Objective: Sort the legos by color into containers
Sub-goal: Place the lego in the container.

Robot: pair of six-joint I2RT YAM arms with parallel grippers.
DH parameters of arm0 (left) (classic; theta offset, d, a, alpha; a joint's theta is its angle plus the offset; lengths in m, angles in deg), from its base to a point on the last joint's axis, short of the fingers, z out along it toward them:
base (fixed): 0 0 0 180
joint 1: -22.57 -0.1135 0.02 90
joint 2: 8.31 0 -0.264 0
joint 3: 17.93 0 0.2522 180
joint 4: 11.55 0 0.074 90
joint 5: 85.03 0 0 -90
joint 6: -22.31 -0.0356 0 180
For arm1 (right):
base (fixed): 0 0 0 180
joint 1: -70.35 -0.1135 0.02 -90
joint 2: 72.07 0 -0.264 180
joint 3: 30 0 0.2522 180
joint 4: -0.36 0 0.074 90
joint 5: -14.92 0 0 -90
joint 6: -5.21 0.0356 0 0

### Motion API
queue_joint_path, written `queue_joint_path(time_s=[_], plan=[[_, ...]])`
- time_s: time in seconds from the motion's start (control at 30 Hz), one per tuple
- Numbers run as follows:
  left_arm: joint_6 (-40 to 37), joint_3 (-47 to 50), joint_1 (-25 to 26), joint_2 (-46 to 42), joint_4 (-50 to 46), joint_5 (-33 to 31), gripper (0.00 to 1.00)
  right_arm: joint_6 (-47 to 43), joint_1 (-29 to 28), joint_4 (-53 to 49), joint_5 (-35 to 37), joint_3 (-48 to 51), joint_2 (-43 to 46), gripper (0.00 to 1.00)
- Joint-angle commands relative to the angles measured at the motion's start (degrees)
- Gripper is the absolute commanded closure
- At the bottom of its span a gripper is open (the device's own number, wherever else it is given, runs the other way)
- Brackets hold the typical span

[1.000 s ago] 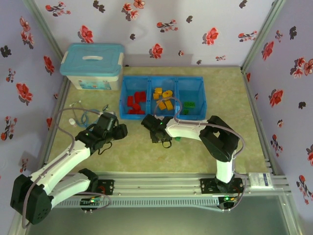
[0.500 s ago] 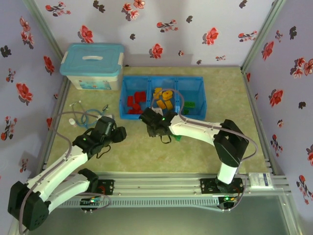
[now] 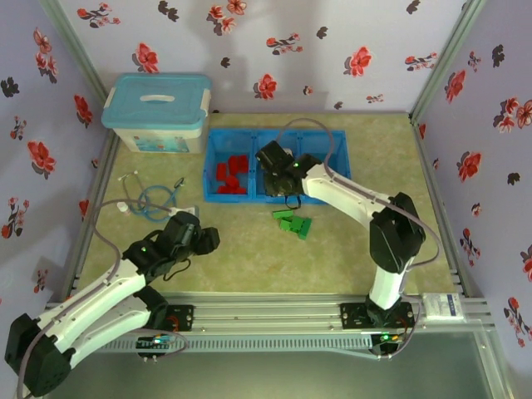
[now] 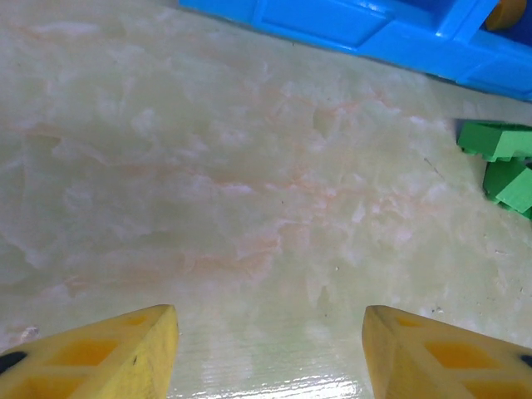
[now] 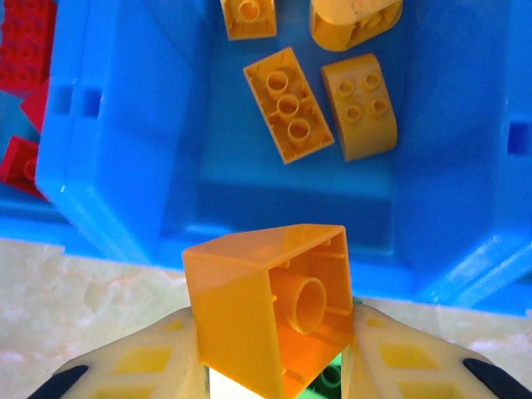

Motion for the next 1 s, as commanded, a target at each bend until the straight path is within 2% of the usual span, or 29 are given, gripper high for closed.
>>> queue_joint_path(time_s=[0.0, 0.17, 0.27, 0.33, 0.47, 0.67, 0.97], plan=[[1.8, 0.8, 1.0, -0.7, 0.1, -2.0, 0.40, -2.8, 1.6, -2.8, -2.5, -5.2, -4.3, 0.64], [1.9, 0.2, 1.5, -1.2, -0.3, -2.4, 0.40, -3.4, 4.0, -4.1, -5.5, -13.2, -10.1, 0.59], [2.0, -0.2, 1.7, -1.6, -1.0, -2.7, 0.40, -3.7, 4.7, -5.8, -5.9, -17.6, -12.3, 0.41], [2.1, -0.3, 1.9, -2.0, -1.3, -2.9, 0.40, -3.6, 4.7, -6.1, -6.0, -18.7, -12.5, 0.33], [2.5, -0.2, 2.1, -2.5, -1.5, -3.2, 0.40, -3.2, 4.7, -5.5, -6.8, -17.3, -11.1, 0.32], [2.3, -0.3, 2.4, -1.5, -0.6, -3.3, 0.40, -2.1, 4.5, -0.8, -7.4, -7.8, -3.9, 0.34], [2.2, -0.7, 3.8, 1.9, 1.4, -3.3, 0.40, -2.0, 2.1, 0.7, -4.9, 3.8, 4.0, 0.36]])
